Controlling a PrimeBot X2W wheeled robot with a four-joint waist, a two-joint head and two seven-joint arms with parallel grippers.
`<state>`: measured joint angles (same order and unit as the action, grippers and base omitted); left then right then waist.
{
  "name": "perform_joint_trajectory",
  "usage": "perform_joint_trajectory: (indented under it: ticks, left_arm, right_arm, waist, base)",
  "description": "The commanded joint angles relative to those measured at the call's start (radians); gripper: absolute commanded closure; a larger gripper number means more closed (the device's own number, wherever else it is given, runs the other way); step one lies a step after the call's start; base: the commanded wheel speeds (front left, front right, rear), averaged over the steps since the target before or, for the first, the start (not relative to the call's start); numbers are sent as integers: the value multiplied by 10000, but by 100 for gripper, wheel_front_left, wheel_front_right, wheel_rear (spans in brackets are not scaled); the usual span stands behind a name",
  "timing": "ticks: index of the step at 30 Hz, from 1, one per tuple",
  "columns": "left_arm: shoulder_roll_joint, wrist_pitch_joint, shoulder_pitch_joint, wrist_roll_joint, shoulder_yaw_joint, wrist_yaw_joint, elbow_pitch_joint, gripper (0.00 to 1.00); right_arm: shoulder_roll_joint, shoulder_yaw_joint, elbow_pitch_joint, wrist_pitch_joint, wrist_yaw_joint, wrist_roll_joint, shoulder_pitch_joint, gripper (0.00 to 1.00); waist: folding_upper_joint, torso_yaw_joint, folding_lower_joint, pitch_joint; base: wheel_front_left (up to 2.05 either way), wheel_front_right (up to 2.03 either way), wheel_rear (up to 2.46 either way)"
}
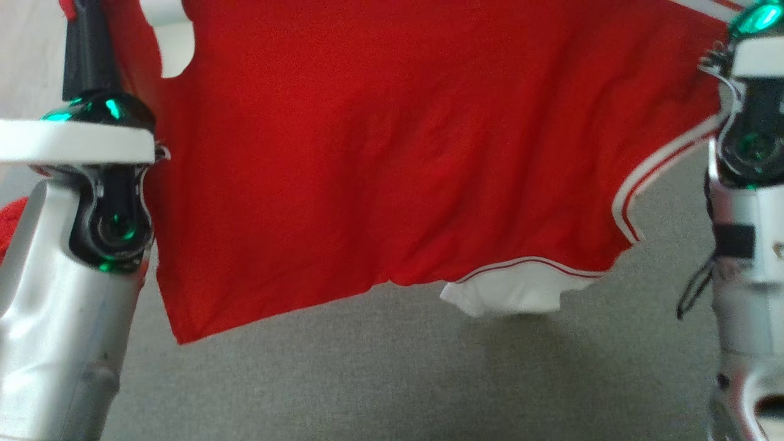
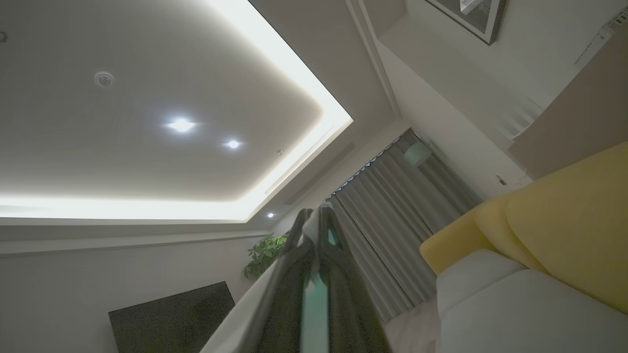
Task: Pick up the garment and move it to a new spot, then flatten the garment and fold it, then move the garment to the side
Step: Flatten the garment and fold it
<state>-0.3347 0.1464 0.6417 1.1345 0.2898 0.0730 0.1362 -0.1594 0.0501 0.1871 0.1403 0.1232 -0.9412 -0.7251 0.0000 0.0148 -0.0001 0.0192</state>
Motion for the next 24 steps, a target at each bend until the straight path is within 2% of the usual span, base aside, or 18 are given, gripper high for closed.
perform_joint_trajectory:
  ticks: [1, 7, 11, 14, 17, 20, 22, 24]
  left_arm:
    - [-276, -136, 795, -29, -394, -122, -36, 100]
    - [58, 320, 2477, -424, -493, -408, 1635, 100]
    - [354, 953, 4377, -1240, -580, -192, 2847, 100]
    - [616, 1119, 5384, -1719, -848, 78, 3452, 100]
    - [745, 1143, 5647, -1970, -1318, 219, 3739, 100]
    - [907, 1149, 5107, -2423, -2009, 403, 4100, 100]
    - [1011, 1150, 4301, -2651, -2435, 481, 4310, 100]
    - [1226, 1151, 2763, -2934, -3052, 542, 4623, 100]
  right_arm:
    - [265, 34, 244, -52, 75, 300, -852, 100]
    - [659, -187, 2451, 628, 75, 1569, -3528, 100]
    - [816, -567, 3433, 1137, 75, 2248, -5566, 100]
    - [886, -964, 3385, 1204, 75, 2497, -6422, 100]
    - [936, -1387, 3010, 1209, 75, 2542, -6506, 100]
    - [1000, -1479, 2648, 1211, 75, 2375, -5848, 100]
    - [1014, -995, 2415, 1212, 75, 2260, -4908, 100]
    - [1023, -448, 1897, 1213, 75, 1711, -3060, 100]
  waist:
    - [0, -4, 1, -519]
    - [0, 125, 1, -2189]
    - [0, 195, 1, -3000]
    - [0, 265, 1, -3291]
    - [0, 345, 1, -3380]
    - [0, 544, 1, -3377]
    - [0, 722, 1, -3334]
    - [0, 979, 1, -3292]
  base:
    - [0, 0, 0]
    - [0, 0, 0]
    - [0, 0, 0]
    - [0, 0, 0]
    - [0, 0, 0]
    - [0, 0, 0]
    - [0, 0, 0]
    - [0, 0, 0]
